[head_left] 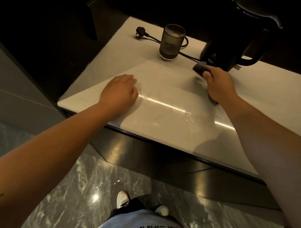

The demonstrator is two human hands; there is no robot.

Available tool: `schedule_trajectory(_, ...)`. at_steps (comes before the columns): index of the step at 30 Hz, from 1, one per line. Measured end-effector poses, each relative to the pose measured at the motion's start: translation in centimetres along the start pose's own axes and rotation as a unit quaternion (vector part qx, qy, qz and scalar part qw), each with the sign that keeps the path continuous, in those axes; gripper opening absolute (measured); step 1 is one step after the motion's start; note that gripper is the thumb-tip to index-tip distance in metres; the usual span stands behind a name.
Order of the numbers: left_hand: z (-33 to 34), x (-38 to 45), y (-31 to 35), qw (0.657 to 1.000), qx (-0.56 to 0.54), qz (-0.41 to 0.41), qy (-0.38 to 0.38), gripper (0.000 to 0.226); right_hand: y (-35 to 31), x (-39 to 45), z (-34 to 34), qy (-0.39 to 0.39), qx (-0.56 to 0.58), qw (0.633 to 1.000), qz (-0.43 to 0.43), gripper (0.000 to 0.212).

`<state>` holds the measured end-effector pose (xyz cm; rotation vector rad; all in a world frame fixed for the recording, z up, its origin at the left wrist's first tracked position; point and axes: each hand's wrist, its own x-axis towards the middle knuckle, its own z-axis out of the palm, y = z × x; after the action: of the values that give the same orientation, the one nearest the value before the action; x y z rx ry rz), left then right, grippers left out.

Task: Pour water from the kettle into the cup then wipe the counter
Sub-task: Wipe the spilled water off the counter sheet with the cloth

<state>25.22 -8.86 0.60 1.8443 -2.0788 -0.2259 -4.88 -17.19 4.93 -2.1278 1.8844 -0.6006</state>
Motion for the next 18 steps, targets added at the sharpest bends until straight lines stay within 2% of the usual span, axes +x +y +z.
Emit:
schedule_trajectory(4,1.0,0.7,1.1,1.000,0.008,0.011,-0.012,0.041,1.5,3.5,0.4,-0.004,-0.070,0.997,0.008,0.041)
schedule_trajectory(7,1.5,0.9,0.6,1.000,0.021,0.010,-0.016,0.040,2.4,5.0,0.9,-0.061,-0.124,0.990,-0.003,0.043)
schedule_trajectory(9,1.7,0.9,0.5,1.000,0.025,0.011,-0.013,0.040,2.7,5.2,1.6,-0.103,-0.132,0.986,-0.017,0.046)
schedule_trajectory(14,1.5,0.8,1.0,0.999,0.025,0.019,-0.004,0.036,2.8,4.3,1.8,-0.147,-0.127,0.980,-0.036,0.051)
schedule_trajectory(18,1.3,0.5,1.3,0.999,0.026,0.028,0.022,0.032,1.8,1.7,1.5,-0.172,-0.119,0.974,-0.083,0.051)
